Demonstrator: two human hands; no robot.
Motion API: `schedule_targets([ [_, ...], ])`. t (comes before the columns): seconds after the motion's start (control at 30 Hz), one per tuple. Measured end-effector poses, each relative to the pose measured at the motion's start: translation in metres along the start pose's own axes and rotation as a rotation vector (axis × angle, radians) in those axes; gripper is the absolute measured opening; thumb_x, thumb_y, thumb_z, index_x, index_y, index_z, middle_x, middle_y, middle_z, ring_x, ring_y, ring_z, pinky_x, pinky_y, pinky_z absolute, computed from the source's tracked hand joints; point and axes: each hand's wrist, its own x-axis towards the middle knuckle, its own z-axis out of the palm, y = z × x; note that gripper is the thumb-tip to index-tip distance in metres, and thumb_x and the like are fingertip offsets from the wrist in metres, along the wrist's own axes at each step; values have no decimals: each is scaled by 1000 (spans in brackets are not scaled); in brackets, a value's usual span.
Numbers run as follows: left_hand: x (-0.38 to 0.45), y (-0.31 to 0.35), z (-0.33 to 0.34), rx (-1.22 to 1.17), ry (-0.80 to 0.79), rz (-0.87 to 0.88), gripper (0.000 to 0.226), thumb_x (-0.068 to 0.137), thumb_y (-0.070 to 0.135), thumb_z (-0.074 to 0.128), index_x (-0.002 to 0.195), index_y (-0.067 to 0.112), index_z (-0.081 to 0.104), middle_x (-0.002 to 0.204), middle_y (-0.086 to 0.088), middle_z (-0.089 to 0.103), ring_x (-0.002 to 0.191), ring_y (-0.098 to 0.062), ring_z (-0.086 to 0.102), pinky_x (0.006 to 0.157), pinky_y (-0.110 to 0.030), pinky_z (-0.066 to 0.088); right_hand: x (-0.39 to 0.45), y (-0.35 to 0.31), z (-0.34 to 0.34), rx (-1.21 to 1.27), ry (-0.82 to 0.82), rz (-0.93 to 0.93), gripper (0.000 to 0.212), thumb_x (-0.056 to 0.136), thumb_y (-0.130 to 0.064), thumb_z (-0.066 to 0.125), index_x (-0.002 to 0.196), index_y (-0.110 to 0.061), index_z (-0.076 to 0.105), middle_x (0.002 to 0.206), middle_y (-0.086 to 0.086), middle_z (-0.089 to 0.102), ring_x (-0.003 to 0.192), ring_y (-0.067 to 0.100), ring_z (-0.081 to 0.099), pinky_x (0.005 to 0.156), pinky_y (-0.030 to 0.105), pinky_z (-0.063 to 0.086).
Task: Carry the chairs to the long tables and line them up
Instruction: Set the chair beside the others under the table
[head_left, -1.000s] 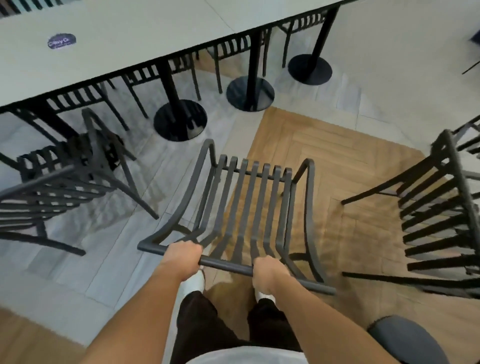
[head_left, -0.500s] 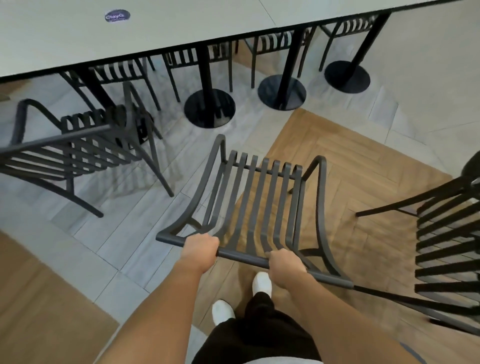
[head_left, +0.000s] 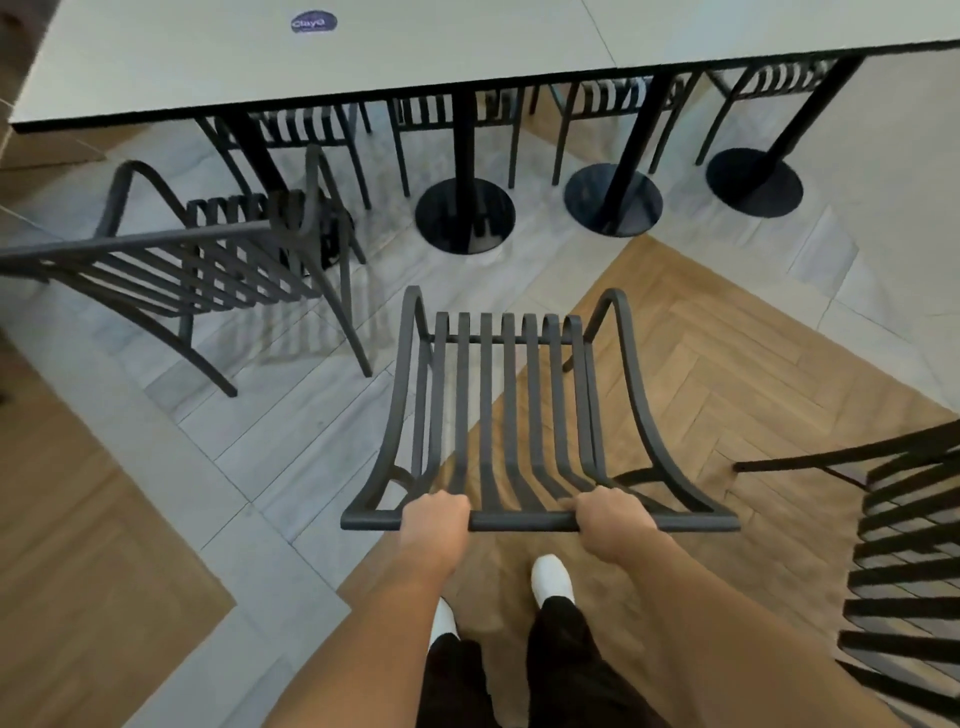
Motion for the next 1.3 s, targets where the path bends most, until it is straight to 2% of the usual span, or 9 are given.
schedule_targets([
  [0.13,-4,20,2,-65,-44,-65,26,101,9,49,119,18,64,115,-8,68,108,-31,65,91,-43,53,6,19,-13,-103,-2,-76,30,99,-16,54,127,-25,62,92,-3,58,85,17,59,81,34,55],
  [0.23,-5,30,2,-116,-62,-111,26,100,8,49,118,18,64,115,-7,67,108,-30,65,92,-43,54,12,27,-21,-164,6,-96,28,98,-18,54,124,-25,63,103,0,66,95,21,65,85,37,56],
  [0.37,1,29,1,-182,-69,-171,27,97,10,51,118,20,66,113,-6,69,105,-29,68,93,-42,55,20,32,-27,-127,1,-134,30,97,-21,55,124,-30,64,108,-1,68,102,23,65,87,40,56],
  [0.5,1,35,3,-141,37,-183,29,97,7,51,120,19,64,119,-4,66,110,-25,63,97,-38,49,22,41,-19,-83,72,-151,28,96,-23,55,122,-32,61,114,-3,67,108,23,62,92,42,53],
  [0.6,-2,40,5,-103,86,-173,29,98,5,48,118,20,63,118,-3,66,110,-23,61,96,-35,44,22,45,-12,-69,136,-175,23,97,-23,55,118,-30,62,111,-4,66,105,21,62,90,39,53],
  [0.8,0,40,-2,-117,47,-164,32,100,5,50,124,23,63,118,-1,67,109,-22,63,95,-35,49,28,47,-14,-148,162,-238,21,99,-17,51,116,-23,62,113,1,66,102,25,65,84,38,53],
  [1.1,20,43,-20,-106,-20,-176,30,98,6,54,123,19,65,118,-3,67,107,-23,64,95,-35,53,45,57,-32,-155,163,-241,21,98,-16,53,113,-24,64,111,-1,66,99,25,67,80,39,54],
  [1.3,57,19,-49,-89,-24,-226,27,97,5,53,116,19,67,113,-4,68,105,-24,65,93,-37,54,79,46,-69,-154,193,-249,21,100,-16,52,115,-22,64,112,1,66,100,25,67,74,35,44],
])
